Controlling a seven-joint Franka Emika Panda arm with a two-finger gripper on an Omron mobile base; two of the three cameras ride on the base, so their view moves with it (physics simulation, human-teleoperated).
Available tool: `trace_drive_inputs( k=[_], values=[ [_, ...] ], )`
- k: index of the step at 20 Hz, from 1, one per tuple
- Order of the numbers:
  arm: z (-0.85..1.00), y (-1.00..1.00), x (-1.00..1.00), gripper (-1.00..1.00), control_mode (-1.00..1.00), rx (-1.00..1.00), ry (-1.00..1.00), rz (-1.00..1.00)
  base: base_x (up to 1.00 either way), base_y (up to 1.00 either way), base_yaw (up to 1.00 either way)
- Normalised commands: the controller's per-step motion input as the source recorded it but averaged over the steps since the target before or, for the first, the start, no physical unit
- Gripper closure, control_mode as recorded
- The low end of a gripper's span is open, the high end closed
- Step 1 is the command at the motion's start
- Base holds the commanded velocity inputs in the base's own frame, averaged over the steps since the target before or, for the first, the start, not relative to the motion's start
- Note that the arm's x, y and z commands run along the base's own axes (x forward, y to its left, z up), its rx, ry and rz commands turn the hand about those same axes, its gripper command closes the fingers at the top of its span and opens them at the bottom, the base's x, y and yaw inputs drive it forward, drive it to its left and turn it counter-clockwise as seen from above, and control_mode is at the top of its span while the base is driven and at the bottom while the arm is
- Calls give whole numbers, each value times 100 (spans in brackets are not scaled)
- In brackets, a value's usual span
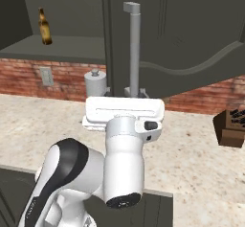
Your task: Open the cabinet directly in front. Then move the beer and the cup to the dining counter with the jar on it.
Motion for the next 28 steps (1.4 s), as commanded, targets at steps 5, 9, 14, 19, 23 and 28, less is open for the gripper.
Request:
trace_drive_inputs(
  k=[5, 9, 14, 19, 23, 28],
  values=[
    [0, -5, -29, -100, -100, 3, 0, 0, 0, 0, 0],
    [-3, 1, 0, -100, -100, 0, 0, 0, 0, 0, 0],
    [-46, -5, -79, -100, -100, -1, 0, 0, 0, 0, 0],
    [-97, 32, -100, -100, -100, -9, -4, 0, 0, 0, 0],
    [-89, 100, -77, -100, -100, -10, -15, -8, 0, 0, 0],
    [-64, 100, -15, -100, -100, -13, -26, -24, 0, 0, 0]
  ],
)
